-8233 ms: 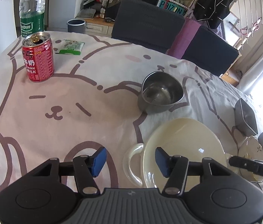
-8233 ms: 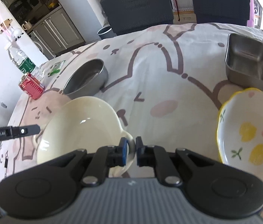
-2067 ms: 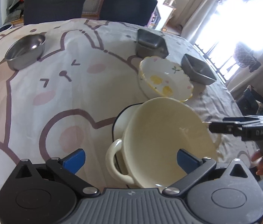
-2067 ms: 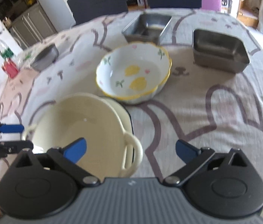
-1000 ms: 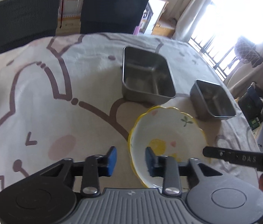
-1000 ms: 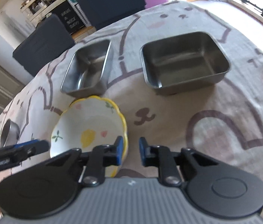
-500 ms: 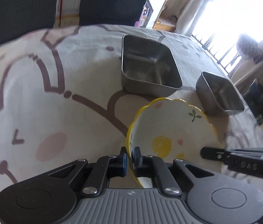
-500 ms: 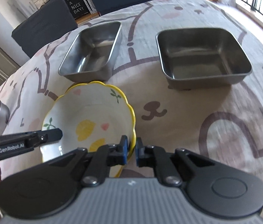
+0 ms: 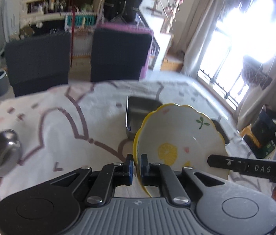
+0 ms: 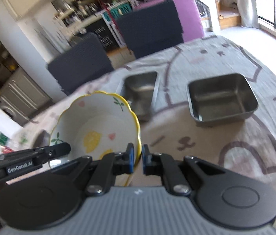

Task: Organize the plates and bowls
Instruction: 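Lift the floral bowl with both grippers and lower it into the cream bowl, then open both grippers to release the floral bowl, then move both grippers to a stainless steel tray and close on its rim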

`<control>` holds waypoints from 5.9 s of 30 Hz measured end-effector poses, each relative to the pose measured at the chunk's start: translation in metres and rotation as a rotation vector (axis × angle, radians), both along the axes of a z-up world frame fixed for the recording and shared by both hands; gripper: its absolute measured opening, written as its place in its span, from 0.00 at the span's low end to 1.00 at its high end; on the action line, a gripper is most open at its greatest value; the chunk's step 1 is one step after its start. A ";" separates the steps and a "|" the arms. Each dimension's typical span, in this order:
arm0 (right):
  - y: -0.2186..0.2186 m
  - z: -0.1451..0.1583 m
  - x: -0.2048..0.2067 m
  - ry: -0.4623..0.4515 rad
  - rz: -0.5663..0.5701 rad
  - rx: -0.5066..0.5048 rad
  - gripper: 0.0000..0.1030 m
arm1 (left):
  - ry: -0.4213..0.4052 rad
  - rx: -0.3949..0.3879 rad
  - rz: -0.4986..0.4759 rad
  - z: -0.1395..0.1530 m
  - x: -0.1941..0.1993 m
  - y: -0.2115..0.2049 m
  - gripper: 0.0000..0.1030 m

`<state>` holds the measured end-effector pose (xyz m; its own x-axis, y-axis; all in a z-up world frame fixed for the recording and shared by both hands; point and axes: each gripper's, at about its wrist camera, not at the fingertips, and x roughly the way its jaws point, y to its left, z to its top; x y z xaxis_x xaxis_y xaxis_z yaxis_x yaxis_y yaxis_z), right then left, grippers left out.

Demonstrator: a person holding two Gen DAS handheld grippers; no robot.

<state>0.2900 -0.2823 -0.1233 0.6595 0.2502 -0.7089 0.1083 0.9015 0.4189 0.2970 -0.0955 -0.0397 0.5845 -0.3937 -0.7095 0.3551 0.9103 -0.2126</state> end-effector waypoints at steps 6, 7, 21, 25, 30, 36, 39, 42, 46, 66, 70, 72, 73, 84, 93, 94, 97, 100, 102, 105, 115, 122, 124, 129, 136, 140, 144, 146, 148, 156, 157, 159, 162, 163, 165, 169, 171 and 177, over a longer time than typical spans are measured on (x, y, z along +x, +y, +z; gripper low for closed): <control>0.021 0.034 -0.035 -0.080 0.082 -0.009 0.10 | -0.053 0.012 0.037 0.034 -0.048 0.024 0.07; 0.025 0.037 -0.041 -0.088 0.096 -0.009 0.10 | -0.056 0.011 0.041 0.037 -0.056 0.027 0.07; 0.048 0.012 -0.096 -0.009 0.178 -0.031 0.09 | 0.054 -0.018 0.043 -0.011 -0.111 0.049 0.10; 0.050 0.007 -0.099 0.004 0.196 -0.052 0.07 | 0.093 -0.023 0.045 -0.026 -0.113 0.052 0.09; 0.060 -0.007 -0.102 0.058 0.233 -0.100 0.07 | 0.157 -0.001 0.042 -0.046 -0.114 0.054 0.09; 0.065 -0.015 -0.100 0.110 0.254 -0.111 0.07 | 0.181 0.014 0.037 -0.054 -0.117 0.052 0.09; 0.066 -0.018 -0.099 0.126 0.258 -0.116 0.07 | 0.191 0.021 0.032 -0.056 -0.117 0.050 0.09; 0.066 -0.017 -0.100 0.132 0.261 -0.118 0.07 | 0.201 0.026 0.024 -0.059 -0.118 0.048 0.09; 0.063 -0.019 -0.102 0.145 0.263 -0.122 0.07 | 0.220 0.031 0.012 -0.063 -0.119 0.044 0.09; 0.062 -0.031 -0.102 0.217 0.276 -0.157 0.07 | 0.298 0.048 -0.006 -0.078 -0.117 0.036 0.09; 0.062 -0.032 -0.101 0.221 0.278 -0.154 0.07 | 0.302 0.045 -0.004 -0.078 -0.115 0.036 0.09; 0.062 -0.033 -0.100 0.229 0.279 -0.155 0.07 | 0.301 0.050 -0.007 -0.079 -0.115 0.036 0.09; 0.062 -0.034 -0.100 0.230 0.276 -0.157 0.07 | 0.302 0.051 -0.007 -0.079 -0.115 0.036 0.10; 0.059 -0.031 -0.098 0.211 0.261 -0.157 0.07 | 0.303 0.048 -0.006 -0.079 -0.115 0.037 0.12; 0.058 -0.030 -0.099 0.207 0.266 -0.161 0.07 | 0.301 0.042 -0.005 -0.077 -0.116 0.038 0.12; 0.058 -0.030 -0.099 0.206 0.265 -0.160 0.07 | 0.299 0.044 -0.006 -0.076 -0.116 0.038 0.12; 0.055 -0.029 -0.098 0.206 0.257 -0.146 0.07 | 0.299 0.043 -0.006 -0.074 -0.116 0.039 0.12; 0.051 -0.024 -0.099 0.180 0.258 -0.101 0.05 | 0.302 0.030 -0.003 -0.073 -0.116 0.042 0.12; 0.050 -0.022 -0.100 0.171 0.255 -0.086 0.05 | 0.301 0.026 0.001 -0.072 -0.116 0.044 0.11; 0.052 -0.020 -0.099 0.171 0.256 -0.082 0.05 | 0.298 0.010 0.004 -0.069 -0.117 0.046 0.11; 0.054 -0.020 -0.101 0.175 0.263 -0.084 0.05 | 0.270 -0.040 -0.009 -0.056 -0.119 0.050 0.11; 0.055 -0.019 -0.103 0.168 0.268 -0.082 0.05 | 0.275 -0.036 -0.010 -0.056 -0.118 0.052 0.11; 0.054 -0.017 -0.104 0.164 0.272 -0.076 0.08 | 0.274 -0.039 -0.010 -0.056 -0.118 0.053 0.13; 0.054 -0.013 -0.109 0.144 0.278 -0.095 0.19 | 0.261 -0.038 -0.009 -0.051 -0.120 0.054 0.24; 0.037 0.003 -0.112 0.049 0.196 -0.165 0.79 | 0.189 -0.029 -0.017 -0.036 -0.115 0.048 0.85; 0.014 0.012 -0.111 -0.017 0.071 -0.194 0.97 | 0.120 -0.009 -0.037 -0.025 -0.102 0.034 0.98; -0.015 0.019 -0.099 -0.053 0.005 -0.203 0.99 | 0.067 0.009 -0.068 -0.016 -0.084 0.009 1.00; -0.028 0.019 -0.092 -0.058 -0.029 -0.222 0.99 | 0.051 0.013 -0.085 -0.014 -0.073 -0.007 1.00; -0.043 0.017 -0.084 -0.066 -0.044 -0.236 1.00 | 0.042 0.003 -0.096 -0.013 -0.061 -0.024 1.00; -0.111 -0.008 -0.048 -0.099 -0.120 -0.241 1.00 | 0.022 -0.008 -0.112 -0.023 -0.016 -0.088 1.00; -0.121 -0.011 -0.043 -0.101 -0.130 -0.225 1.00 | 0.028 -0.013 -0.112 -0.027 -0.009 -0.095 1.00; -0.139 -0.019 -0.034 -0.103 -0.154 -0.205 1.00 | 0.038 -0.019 -0.105 -0.034 0.004 -0.108 1.00; -0.158 -0.030 -0.018 -0.101 -0.187 -0.203 1.00 | 0.058 -0.017 -0.101 -0.046 0.021 -0.126 1.00; -0.163 -0.033 -0.013 -0.099 -0.194 -0.204 1.00 | 0.068 -0.021 -0.097 -0.050 0.028 -0.132 1.00; -0.173 -0.040 -0.002 -0.095 -0.204 -0.204 1.00 | 0.079 -0.028 -0.088 -0.058 0.040 -0.142 1.00; -0.189 -0.054 0.021 -0.071 -0.200 -0.195 0.99 | 0.097 -0.047 -0.068 -0.072 0.061 -0.161 0.98; -0.195 -0.056 0.027 -0.072 -0.199 -0.173 0.98 | 0.109 -0.062 -0.063 -0.078 0.069 -0.168 0.94; -0.204 -0.057 0.047 -0.063 -0.124 -0.106 0.70 | 0.139 -0.120 -0.026 -0.090 0.091 -0.177 0.68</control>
<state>0.3365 -0.4865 -0.1806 0.7248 0.0902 -0.6830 0.1975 0.9226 0.3315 0.3885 -0.2728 -0.1296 0.4724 -0.4942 -0.7298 0.3381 0.8663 -0.3678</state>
